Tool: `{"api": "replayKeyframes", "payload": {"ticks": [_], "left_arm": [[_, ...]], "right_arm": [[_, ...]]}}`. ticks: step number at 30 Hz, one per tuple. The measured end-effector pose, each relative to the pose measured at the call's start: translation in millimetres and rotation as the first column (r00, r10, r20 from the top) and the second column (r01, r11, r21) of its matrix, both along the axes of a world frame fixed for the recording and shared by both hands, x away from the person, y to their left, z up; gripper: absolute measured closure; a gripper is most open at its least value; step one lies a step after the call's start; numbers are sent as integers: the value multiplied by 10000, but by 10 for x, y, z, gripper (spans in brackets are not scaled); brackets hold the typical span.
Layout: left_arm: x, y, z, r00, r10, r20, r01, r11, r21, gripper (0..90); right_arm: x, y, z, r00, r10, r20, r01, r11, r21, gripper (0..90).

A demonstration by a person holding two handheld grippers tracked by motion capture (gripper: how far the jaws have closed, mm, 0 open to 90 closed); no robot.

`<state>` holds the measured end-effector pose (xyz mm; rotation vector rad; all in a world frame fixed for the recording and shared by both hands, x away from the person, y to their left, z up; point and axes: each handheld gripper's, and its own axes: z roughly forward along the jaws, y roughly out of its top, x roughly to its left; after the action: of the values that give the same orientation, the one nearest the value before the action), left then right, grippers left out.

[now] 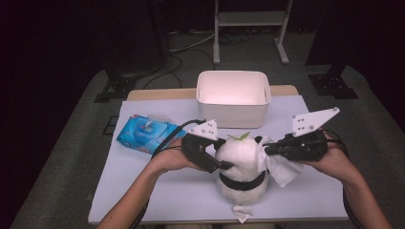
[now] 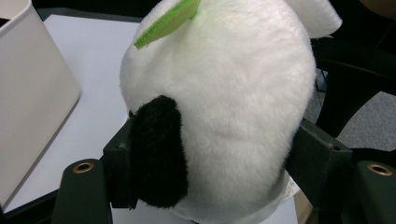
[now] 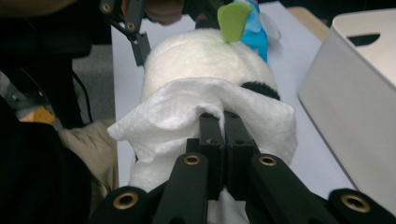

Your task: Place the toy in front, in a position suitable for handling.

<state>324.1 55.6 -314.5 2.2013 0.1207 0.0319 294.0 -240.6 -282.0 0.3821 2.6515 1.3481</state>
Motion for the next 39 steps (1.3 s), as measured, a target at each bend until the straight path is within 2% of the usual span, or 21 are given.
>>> {"api": "replayKeyframes", "payload": {"ticks": [3,5,10,16,19,21,25,28,33,36,39], "left_arm": [[11,-5,-41,9999,39,-152,-42,9998,-187,234],[20,-3,-50,9997,144,-172,-148,9996,-253,198],[33,16,-122,9980,306,-549,-324,9990,-316,133],[64,17,-276,9948,211,-998,-271,9979,-588,100],[70,8,-308,9943,190,-1049,-273,9966,-782,101],[71,7,-321,9947,156,-1015,-248,9956,-907,112],[61,6,-320,9961,137,-871,-235,9934,-1122,216],[55,-3,-290,9972,89,-747,-176,9930,-1167,264],[39,-32,-201,9989,48,-470,-88,9963,-858,287],[15,-67,-161,9997,-26,-238,12,9982,-598,291],[17,-68,-125,9999,-30,-139,23,9988,-493,295]], "right_arm": [[18,-19,-99,9996,-61,-268,54,9996,-273,877],[19,-41,-135,9990,-89,-442,80,9998,-194,876],[15,-73,-216,9979,-143,-634,121,9993,-347,876],[7,-120,-268,9967,-235,-783,215,9994,-262,877],[9,-142,-299,9960,-279,-844,265,9995,-182,876],[6,-163,-316,9953,-326,-911,317,9994,-109,876],[-5,-206,-356,9943,-399,-986,394,9992,-66,876],[-24,-238,-334,9953,-439,-865,436,9990,-48,876],[-49,-240,-186,9975,-494,-497,483,9985,-243,876],[-45,-229,-100,9985,-415,-368,413,9991,-52,875],[-38,-178,-28,9993,-354,-115,352,9992,-164,875]]}}
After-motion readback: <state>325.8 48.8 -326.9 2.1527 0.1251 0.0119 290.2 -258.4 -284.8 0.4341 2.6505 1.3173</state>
